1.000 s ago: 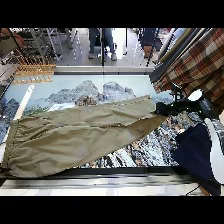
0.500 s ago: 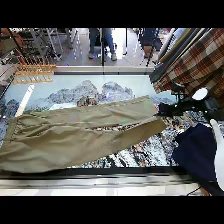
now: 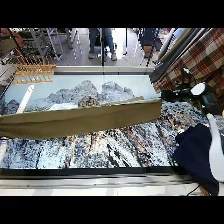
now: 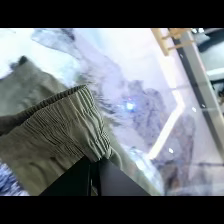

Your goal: Fold the clothes and pants, and hang the long-sleeved shirts on hangers.

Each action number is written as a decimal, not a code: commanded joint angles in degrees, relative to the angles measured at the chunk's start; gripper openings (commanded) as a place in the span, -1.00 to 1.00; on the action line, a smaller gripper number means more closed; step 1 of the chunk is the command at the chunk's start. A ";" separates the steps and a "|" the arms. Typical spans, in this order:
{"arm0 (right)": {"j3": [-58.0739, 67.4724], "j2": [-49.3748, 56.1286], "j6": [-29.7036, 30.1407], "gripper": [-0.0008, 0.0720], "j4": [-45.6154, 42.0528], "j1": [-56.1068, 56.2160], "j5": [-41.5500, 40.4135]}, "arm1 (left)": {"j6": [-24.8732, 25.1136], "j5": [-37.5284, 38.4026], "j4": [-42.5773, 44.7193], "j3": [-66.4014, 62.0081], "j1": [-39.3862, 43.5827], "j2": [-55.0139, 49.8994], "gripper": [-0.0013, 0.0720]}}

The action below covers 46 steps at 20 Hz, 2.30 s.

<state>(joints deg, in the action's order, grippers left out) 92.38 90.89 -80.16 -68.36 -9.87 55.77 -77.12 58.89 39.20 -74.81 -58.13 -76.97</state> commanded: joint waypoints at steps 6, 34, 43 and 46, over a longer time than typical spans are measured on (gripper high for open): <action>14.16 20.39 -0.61 -0.28 1.68 2.75 -10.03 | -6.05 -19.45 -2.29 -6.97 14.45 -22.73 0.68; -17.79 13.88 -4.26 0.40 29.46 -3.13 -0.46 | -13.18 -5.66 15.56 6.49 13.40 -19.56 0.68; -13.51 10.29 5.81 -0.93 14.64 2.71 10.84 | -4.94 8.76 17.57 -2.78 10.80 -18.73 -0.92; -14.27 5.22 5.97 -0.93 -2.95 2.75 26.88 | -4.90 19.71 37.22 -10.75 9.38 -17.51 -0.92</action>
<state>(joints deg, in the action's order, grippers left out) 78.02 99.70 -76.66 -55.72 -7.46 67.68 -83.85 67.94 61.28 -79.31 -47.46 -95.37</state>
